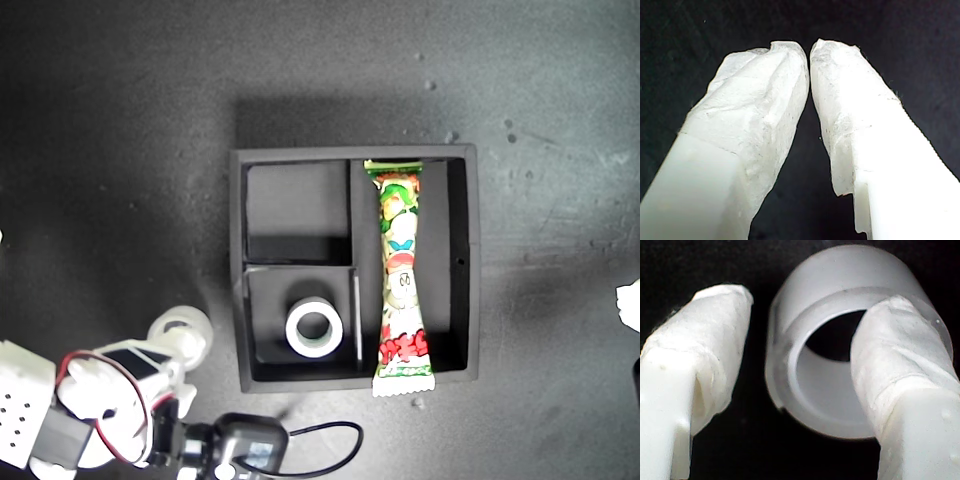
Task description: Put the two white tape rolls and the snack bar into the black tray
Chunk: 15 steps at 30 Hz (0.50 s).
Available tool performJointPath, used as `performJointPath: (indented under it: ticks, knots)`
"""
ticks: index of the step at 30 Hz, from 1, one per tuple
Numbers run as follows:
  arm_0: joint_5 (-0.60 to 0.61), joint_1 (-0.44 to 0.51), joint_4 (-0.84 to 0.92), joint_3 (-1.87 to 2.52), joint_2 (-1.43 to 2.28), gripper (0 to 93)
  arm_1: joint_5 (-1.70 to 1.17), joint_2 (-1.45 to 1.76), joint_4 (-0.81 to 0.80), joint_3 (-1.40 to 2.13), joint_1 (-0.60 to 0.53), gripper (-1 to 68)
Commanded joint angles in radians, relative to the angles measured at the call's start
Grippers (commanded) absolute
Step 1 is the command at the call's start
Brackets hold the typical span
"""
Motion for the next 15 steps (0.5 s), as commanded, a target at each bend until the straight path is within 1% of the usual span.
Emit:
performJointPath:
  ticks: [1,5,15]
  knots:
    - [-0.046,0.012,0.015,-0.017,0.029,14.5,-0.041,0.025,-0.017,-0.003,-0.005,-0.1]
    - [-0.051,0.018,0.021,-0.026,0.029,14.4,-0.041,0.025,-0.017,-0.003,-0.008,-0.1]
    - [-0.021,0.025,0.132,-0.152,0.002,14.3,-0.046,0.023,-0.017,-0.002,-0.009,-0.1]
